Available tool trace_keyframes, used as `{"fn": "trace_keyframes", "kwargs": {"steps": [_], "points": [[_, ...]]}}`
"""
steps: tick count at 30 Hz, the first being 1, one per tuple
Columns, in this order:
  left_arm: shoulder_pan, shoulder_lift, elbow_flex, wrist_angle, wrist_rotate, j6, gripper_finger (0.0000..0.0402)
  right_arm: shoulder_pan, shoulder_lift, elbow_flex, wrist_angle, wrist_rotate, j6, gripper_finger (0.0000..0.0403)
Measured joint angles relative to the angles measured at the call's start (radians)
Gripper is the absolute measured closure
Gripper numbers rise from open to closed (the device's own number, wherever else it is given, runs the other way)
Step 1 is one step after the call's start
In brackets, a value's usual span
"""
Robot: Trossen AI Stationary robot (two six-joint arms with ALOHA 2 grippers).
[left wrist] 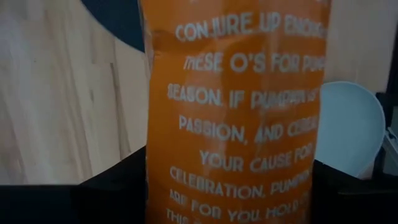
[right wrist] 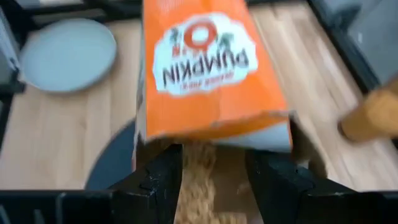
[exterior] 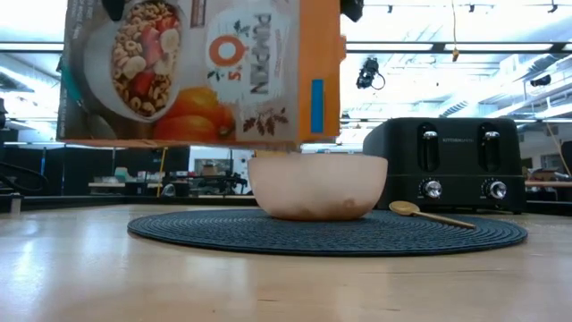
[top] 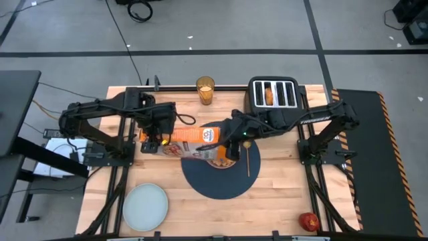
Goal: Arrange a breakfast setting
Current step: Pour the cereal from the cereal box into the bowl
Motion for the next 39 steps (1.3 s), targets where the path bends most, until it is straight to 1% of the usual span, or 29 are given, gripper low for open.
{"fn": "trace_keyframes", "kwargs": {"steps": [2,5,6,8,9,11,12,14,15,16,18,19,21,22,25,26,28,29,30,33,34,35,37,38,39], "points": [[-0.012,-0.001,0.0,0.001,0.002,-0.003,0.0145,-0.003,0.003,0.0,0.058,0.0,-0.006,0.022],[-0.019,-0.001,0.0,0.0,-0.003,0.001,0.0145,-0.013,0.009,0.0,0.092,-0.099,-0.059,0.022],[-0.019,-0.001,0.0,-0.002,-0.003,0.001,0.0145,-0.014,0.013,0.0,0.093,-0.097,-0.069,0.022],[-0.018,-0.002,0.0,-0.004,-0.002,-0.005,0.0145,-0.015,0.016,0.0,0.08,-0.055,-0.045,0.022],[-0.018,-0.004,0.0,-0.003,-0.004,-0.004,0.0145,-0.017,0.016,-0.006,0.091,-0.066,-0.032,0.022],[-0.018,-0.006,0.0,-0.004,-0.021,0.0,0.0145,-0.022,0.014,-0.023,0.118,-0.13,-0.041,0.022],[-0.018,-0.006,0.0,-0.005,-0.031,-0.001,0.0145,-0.023,0.014,-0.031,0.118,-0.121,-0.048,0.022],[-0.013,-0.005,0.0,0.005,-0.05,-0.002,0.0145,-0.025,0.015,-0.042,0.111,-0.03,-0.032,0.022],[-0.008,-0.004,0.0,0.007,-0.06,0.001,0.0145,-0.028,0.015,-0.049,0.113,-0.013,-0.019,0.022],[-0.004,-0.004,0.0,0.009,-0.066,-0.001,0.0145,-0.032,0.014,-0.057,0.116,-0.031,-0.009,0.022],[0.009,0.001,0.0,0.005,-0.072,0.004,0.0145,-0.038,0.015,-0.07,0.124,-0.1,-0.011,0.022],[0.013,0.001,-0.001,0.006,-0.073,0.008,0.0145,-0.039,0.015,-0.072,0.122,-0.101,-0.023,0.022],[0.019,0.001,-0.001,0.009,-0.073,0.02,0.0145,-0.042,0.015,-0.072,0.122,-0.029,-0.017,0.022],[0.021,0.001,-0.001,0.01,-0.072,0.023,0.0145,-0.043,0.015,-0.072,0.125,-0.016,-0.006,0.022],[0.016,-0.001,-0.001,0.009,-0.072,0.044,0.0145,-0.048,0.015,-0.073,0.162,-0.158,-0.048,0.022],[0.014,-0.001,-0.001,0.011,-0.071,0.053,0.0145,-0.047,0.019,-0.073,0.166,-0.158,-0.073,0.022],[0.013,0.0,-0.001,0.017,-0.073,0.067,0.0145,-0.045,0.023,-0.073,0.148,-0.053,-0.079,0.022],[0.017,0.0,-0.001,0.022,-0.075,0.066,0.0145,-0.049,0.024,-0.073,0.138,-0.017,-0.066,0.022],[0.022,0.0,-0.001,0.022,-0.078,0.065,0.0146,-0.055,0.024,-0.073,0.14,-0.023,-0.052,0.022],[0.018,-0.001,-0.001,0.008,-0.085,0.067,0.0145,-0.058,0.03,-0.073,0.193,-0.172,-0.071,0.022],[0.016,-0.003,-0.001,0.002,-0.086,0.076,0.0145,-0.048,0.032,-0.074,0.207,-0.186,-0.094,0.022],[0.016,-0.003,-0.001,0.002,-0.079,0.079,0.0145,-0.04,0.032,-0.075,0.212,-0.164,-0.115,0.022],[0.022,-0.002,0.0,0.007,-0.062,0.07,0.0145,-0.034,0.026,-0.074,0.197,-0.076,-0.116,0.022],[0.023,-0.002,0.0,0.009,-0.058,0.062,0.0145,-0.037,0.025,-0.074,0.194,-0.063,-0.105,0.022],[0.02,-0.002,0.0,0.006,-0.058,0.056,0.0145,-0.041,0.025,-0.074,0.198,-0.077,-0.099,0.022]]}}
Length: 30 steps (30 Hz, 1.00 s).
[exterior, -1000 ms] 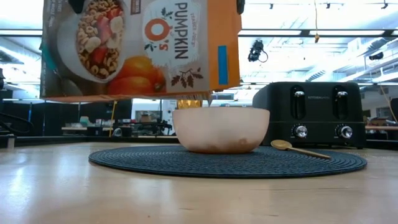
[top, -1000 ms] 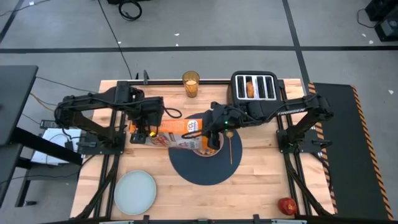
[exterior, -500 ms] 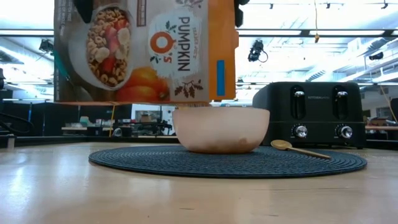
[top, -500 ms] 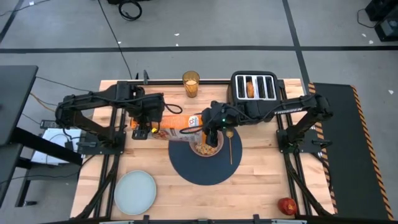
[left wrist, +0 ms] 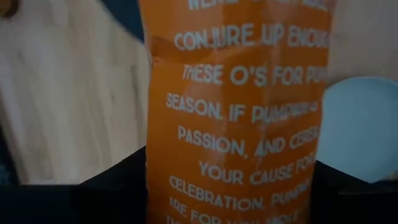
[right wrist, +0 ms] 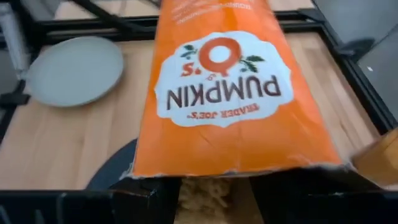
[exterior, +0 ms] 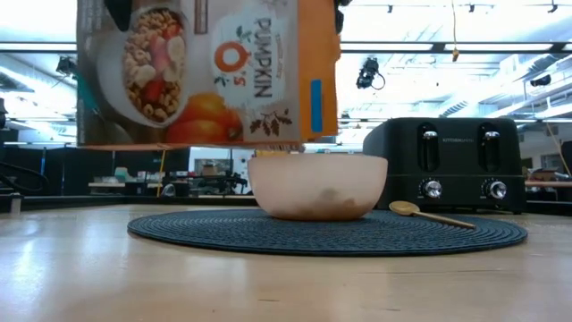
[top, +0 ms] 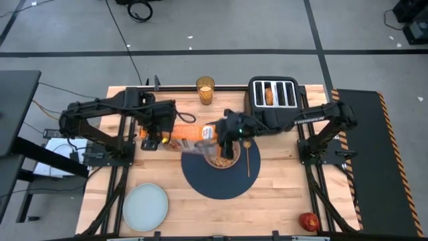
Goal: Arrange a breakfast setting
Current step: Pour the cereal from the cereal box into the bowl
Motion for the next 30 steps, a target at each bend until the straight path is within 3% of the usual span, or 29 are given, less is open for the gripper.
{"fn": "trace_keyframes", "kwargs": {"steps": [2,6,13,17,28,30], "points": [[-0.016,-0.001,0.0,-0.006,-0.016,-0.005,0.0145,0.009,0.006,0.0,0.03,-0.05,-0.02,0.022],[-0.026,0.002,0.001,0.001,0.003,-0.01,0.0145,0.037,0.009,0.0,0.003,0.052,-0.029,0.022],[-0.017,0.004,0.001,0.004,-0.042,-0.009,0.0145,0.028,0.017,0.002,-0.002,0.07,-0.004,0.022],[-0.01,0.004,0.001,-0.004,-0.046,-0.016,0.0145,0.017,0.019,0.002,0.003,0.033,0.014,0.022],[-0.015,0.002,0.001,-0.006,-0.045,-0.037,0.0145,0.007,0.023,0.002,0.022,0.062,-0.015,0.022],[-0.015,0.002,0.001,-0.007,-0.037,-0.041,0.0145,0.001,0.023,0.002,0.033,0.022,-0.003,0.022]]}}
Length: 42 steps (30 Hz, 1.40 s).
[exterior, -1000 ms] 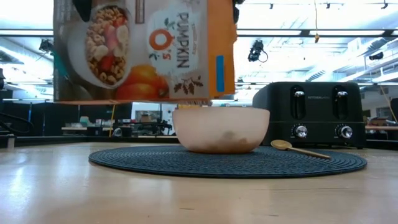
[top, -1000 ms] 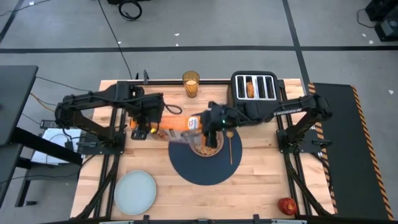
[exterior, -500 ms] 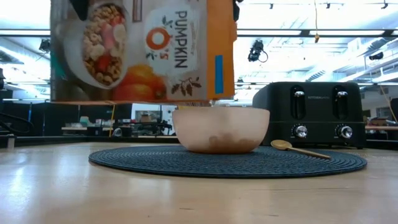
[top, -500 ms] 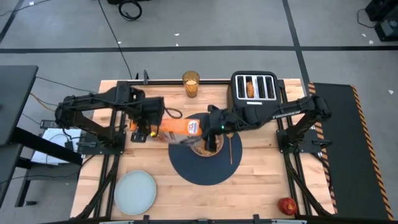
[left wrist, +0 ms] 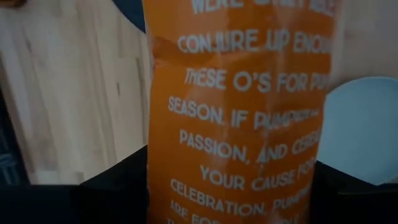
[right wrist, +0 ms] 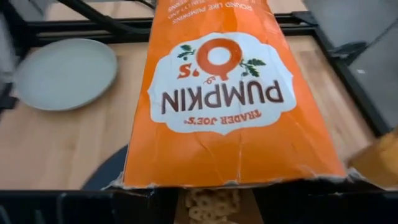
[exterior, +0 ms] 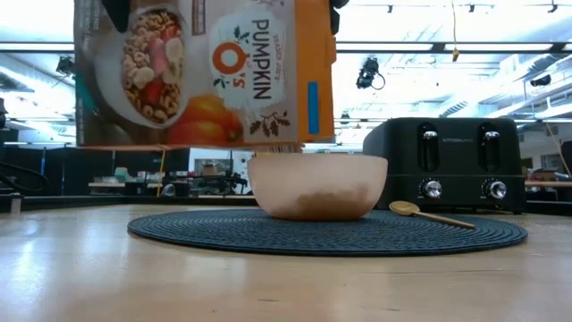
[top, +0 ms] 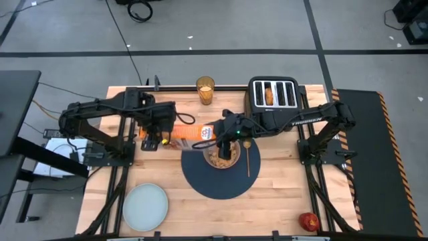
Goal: Arrange a breakfast setting
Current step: Pour the cereal from the cereal box into the bowl
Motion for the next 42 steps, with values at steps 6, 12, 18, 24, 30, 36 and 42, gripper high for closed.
{"fn": "trace_keyframes", "kwargs": {"steps": [6,12,18,24,30,36,42], "points": [[0.014,0.0,0.0,-0.003,-0.003,0.008,0.0145,-0.013,0.0,0.0,0.019,-0.002,-0.004,0.022],[0.027,0.001,0.0,0.001,-0.003,0.016,0.0145,-0.014,-0.002,0.0,0.02,0.004,-0.013,0.022],[0.024,0.002,0.0,0.024,-0.004,0.029,0.0145,-0.014,-0.035,0.0,-0.032,-0.009,-0.016,0.022],[0.014,-0.004,0.0,0.019,-0.003,0.028,0.0145,-0.005,-0.06,0.002,-0.068,-0.028,0.006,0.0214],[0.007,-0.007,0.0,0.011,-0.003,0.009,0.0145,0.011,-0.088,0.002,-0.121,-0.017,0.01,0.021],[-0.004,-0.034,0.0,0.011,0.001,-0.011,0.0145,0.04,-0.145,0.002,-0.169,0.024,0.014,0.0212],[-0.009,-0.077,0.0,0.059,-0.004,-0.023,0.0146,0.09,-0.228,0.002,-0.162,0.129,0.008,0.0213]]}}
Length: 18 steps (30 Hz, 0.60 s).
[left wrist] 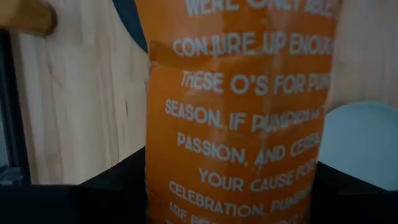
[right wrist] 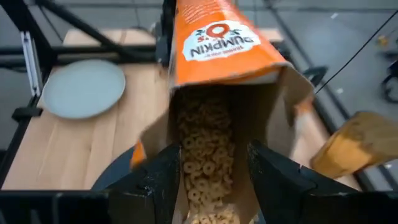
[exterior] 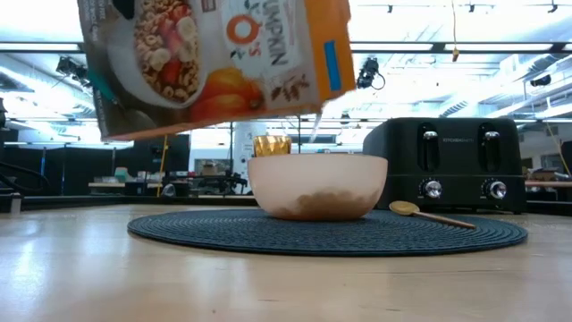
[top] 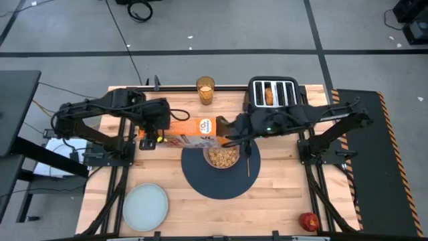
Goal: Arrange a breakfast setting
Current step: Pour the cereal from the cereal box into the bowl
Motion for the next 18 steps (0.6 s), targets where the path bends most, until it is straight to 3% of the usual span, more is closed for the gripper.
{"fn": "trace_keyframes", "kwargs": {"steps": [9,18], "points": [[-0.016,-0.068,0.0,0.081,-0.004,-0.023,0.0147,0.113,-0.116,0.0,0.058,0.195,-0.029,0.0213],[-0.016,-0.136,-0.019,0.145,-0.008,-0.036,0.0148,0.198,-0.142,0.0,0.091,0.3,-0.009,0.0213]]}}
